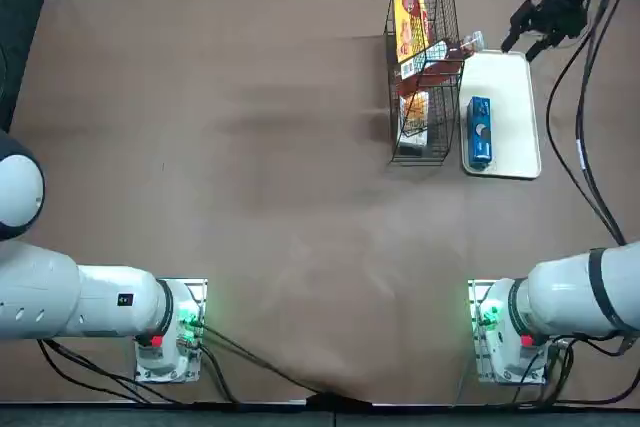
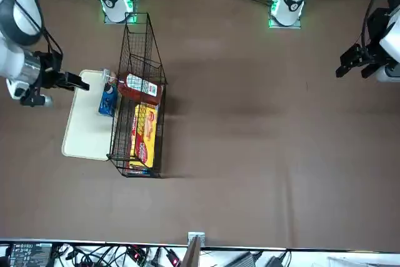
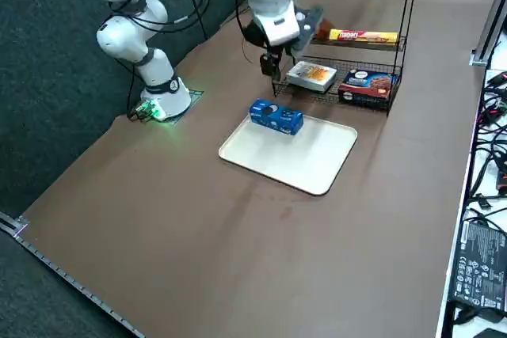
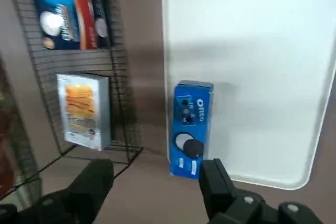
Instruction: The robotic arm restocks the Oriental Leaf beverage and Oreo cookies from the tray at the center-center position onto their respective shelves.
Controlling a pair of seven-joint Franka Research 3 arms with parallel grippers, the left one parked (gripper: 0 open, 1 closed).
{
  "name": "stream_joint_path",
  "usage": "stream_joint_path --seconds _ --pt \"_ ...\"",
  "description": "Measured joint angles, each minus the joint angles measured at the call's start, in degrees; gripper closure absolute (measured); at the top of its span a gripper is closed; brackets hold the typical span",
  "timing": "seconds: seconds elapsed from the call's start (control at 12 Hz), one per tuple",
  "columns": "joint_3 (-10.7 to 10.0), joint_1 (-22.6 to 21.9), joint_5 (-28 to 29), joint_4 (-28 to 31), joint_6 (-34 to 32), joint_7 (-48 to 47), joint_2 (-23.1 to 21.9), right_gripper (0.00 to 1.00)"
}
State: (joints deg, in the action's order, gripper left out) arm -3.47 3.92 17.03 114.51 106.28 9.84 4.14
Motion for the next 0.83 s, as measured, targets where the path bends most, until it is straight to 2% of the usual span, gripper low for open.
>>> stream_joint_path --seconds 0.33,0.42,0.83 --pt "0.0 -0.2 -0.6 1.2 4.2 -1.6 4.3 0.00" --pt "0.1 -0.9 -0.6 3.6 8.2 -2.0 5.0 0.00" --pt "0.4 -5.7 -0.6 11.7 18.6 -6.8 5.3 0.00"
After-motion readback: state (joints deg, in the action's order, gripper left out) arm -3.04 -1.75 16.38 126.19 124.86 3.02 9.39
